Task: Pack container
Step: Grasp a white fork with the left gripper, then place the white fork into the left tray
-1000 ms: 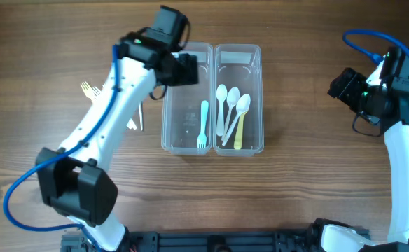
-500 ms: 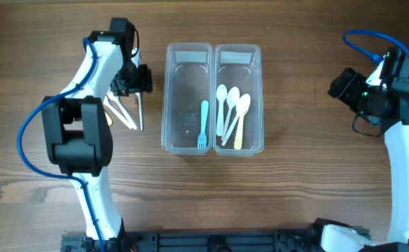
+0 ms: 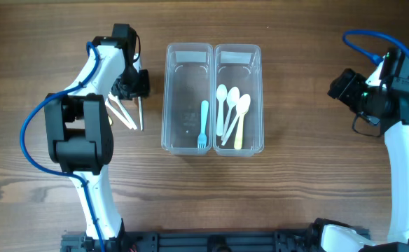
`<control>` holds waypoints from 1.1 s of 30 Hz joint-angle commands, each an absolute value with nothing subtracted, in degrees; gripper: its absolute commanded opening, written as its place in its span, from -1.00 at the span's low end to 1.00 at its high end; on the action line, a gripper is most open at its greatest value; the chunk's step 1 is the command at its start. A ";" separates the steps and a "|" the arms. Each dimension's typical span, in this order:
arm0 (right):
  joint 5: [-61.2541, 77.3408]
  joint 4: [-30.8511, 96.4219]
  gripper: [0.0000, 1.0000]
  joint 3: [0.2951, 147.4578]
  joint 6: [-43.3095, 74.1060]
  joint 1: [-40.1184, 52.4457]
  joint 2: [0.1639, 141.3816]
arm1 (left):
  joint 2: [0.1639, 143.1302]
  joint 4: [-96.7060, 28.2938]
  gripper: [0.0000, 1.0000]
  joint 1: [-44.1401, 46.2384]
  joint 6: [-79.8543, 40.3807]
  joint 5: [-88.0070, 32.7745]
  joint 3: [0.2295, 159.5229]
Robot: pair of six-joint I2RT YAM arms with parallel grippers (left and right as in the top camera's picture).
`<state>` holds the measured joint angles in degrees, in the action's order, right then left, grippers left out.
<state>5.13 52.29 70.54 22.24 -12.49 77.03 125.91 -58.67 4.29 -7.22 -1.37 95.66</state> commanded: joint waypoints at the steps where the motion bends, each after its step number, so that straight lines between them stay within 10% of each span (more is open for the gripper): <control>1: 6.00 52.47 0.71 71.24 22.52 -12.62 77.54 | 127.02 -58.98 -0.48 4.14 -8.45 -0.97 94.72; 9: 6.00 52.99 0.69 71.24 22.52 -12.62 77.54 | 130.21 -59.59 -0.49 4.14 -9.41 -0.97 94.72; 14: 6.02 53.21 0.68 71.24 22.57 -12.62 77.54 | 130.02 -61.45 -0.92 4.19 -9.10 -0.78 94.89; 33: 6.00 53.39 0.64 71.24 22.59 -12.62 77.54 | 114.28 -64.66 -0.88 27.07 -15.92 2.04 102.65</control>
